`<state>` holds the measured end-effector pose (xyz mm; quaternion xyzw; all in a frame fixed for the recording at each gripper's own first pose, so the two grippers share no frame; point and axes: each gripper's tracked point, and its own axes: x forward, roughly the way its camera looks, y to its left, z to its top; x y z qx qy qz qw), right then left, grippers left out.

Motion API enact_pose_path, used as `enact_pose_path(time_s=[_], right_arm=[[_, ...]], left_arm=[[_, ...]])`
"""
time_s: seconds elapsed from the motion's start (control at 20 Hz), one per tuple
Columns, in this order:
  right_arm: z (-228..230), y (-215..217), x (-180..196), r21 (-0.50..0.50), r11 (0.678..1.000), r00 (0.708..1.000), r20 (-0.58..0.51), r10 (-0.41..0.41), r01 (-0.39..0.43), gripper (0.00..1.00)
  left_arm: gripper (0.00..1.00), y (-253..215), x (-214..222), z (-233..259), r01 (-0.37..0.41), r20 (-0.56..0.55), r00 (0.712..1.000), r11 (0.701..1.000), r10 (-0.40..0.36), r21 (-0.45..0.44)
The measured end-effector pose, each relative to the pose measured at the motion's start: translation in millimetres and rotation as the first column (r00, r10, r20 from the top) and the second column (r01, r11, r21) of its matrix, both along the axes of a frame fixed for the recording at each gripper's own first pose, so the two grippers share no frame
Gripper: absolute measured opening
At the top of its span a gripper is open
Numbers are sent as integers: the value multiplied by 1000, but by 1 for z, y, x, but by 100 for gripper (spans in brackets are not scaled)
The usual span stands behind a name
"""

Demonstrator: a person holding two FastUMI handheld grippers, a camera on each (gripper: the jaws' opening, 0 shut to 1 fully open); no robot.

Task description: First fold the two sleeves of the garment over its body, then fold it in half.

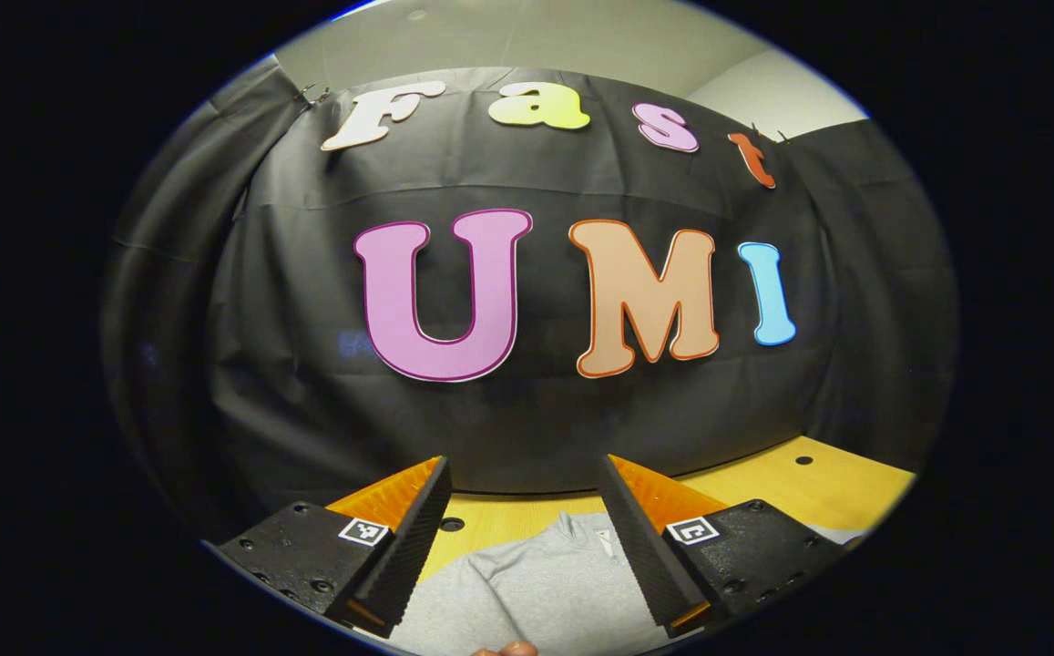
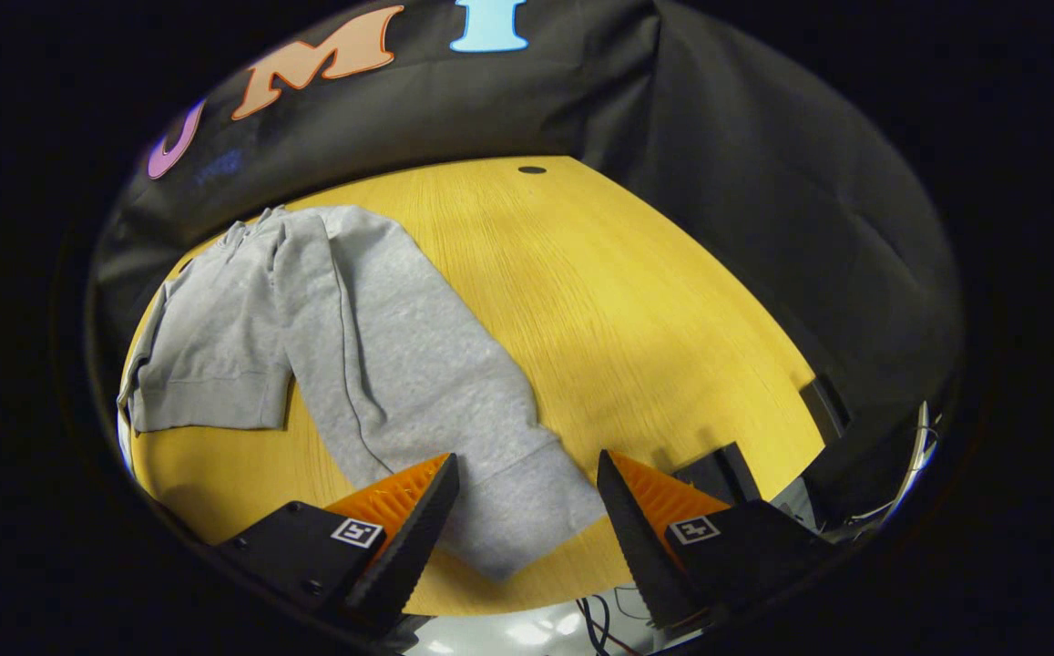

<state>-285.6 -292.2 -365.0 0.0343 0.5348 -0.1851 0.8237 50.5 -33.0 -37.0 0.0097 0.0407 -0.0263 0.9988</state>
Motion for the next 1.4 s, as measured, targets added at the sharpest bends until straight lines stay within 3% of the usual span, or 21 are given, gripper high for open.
enact_pose_path(time_s=[0.1, 0.15, 0.2, 0.35, 0.45, 0.5, 0.8, 0.85, 0.9, 1.05, 1.4], right_arm=[[-5, 5, 3, 41, 999, 1000, -3, -17, 17, 98], [-5, 5, 3, 44, 999, 1000, 1, -16, 16, 89], [-6, 6, 4, 56, 998, 1000, -9, -5, 5, 89], [-6, 13, 10, 45, 999, 1000, 7, 4, -5, 23], [-3, 13, 11, 5, 1000, 1000, -4, 14, -14, 0], [-2, 18, 14, 18, 1000, 1000, -5, 12, -12, 5], [33, 26, 78, 73, 997, 989, 148, -21, 11, 5], [38, 27, 85, 81, 997, 985, 169, -24, 10, 0], [43, 28, 96, 90, 996, 982, 185, -28, 11, 5], [61, 34, 132, 116, 993, 962, 269, -49, 19, 5], [99, 90, 228, 184, 977, 916, 400, 25, -107, 5]], left_arm=[[95, 1, -2, 1, -1, -3, 1000, 1000, 1, 0], [94, -1, -3, 0, 0, -3, 1000, 1000, 0, -2], [94, -2, -3, 1, 2, -3, 1000, 1000, -2, -2], [94, -3, -3, 2, 4, -5, 1000, 1000, -4, 1], [94, -2, -4, 3, -2, -3, 1000, 1000, 2, 2], [94, -2, -5, 4, -4, 1, 1000, 1000, 4, 3], [94, 4, -7, 7, -18, 8, 1000, 1000, 18, 11], [94, 6, -7, 7, -22, 9, 1000, 1000, 22, 10], [94, 8, -7, 8, -27, 10, 1000, 1000, 27, 10], [94, 16, -8, 7, -44, 9, 999, 999, 44, 18], [94, 47, -18, 8, -101, 13, 995, 994, 101, 34]])
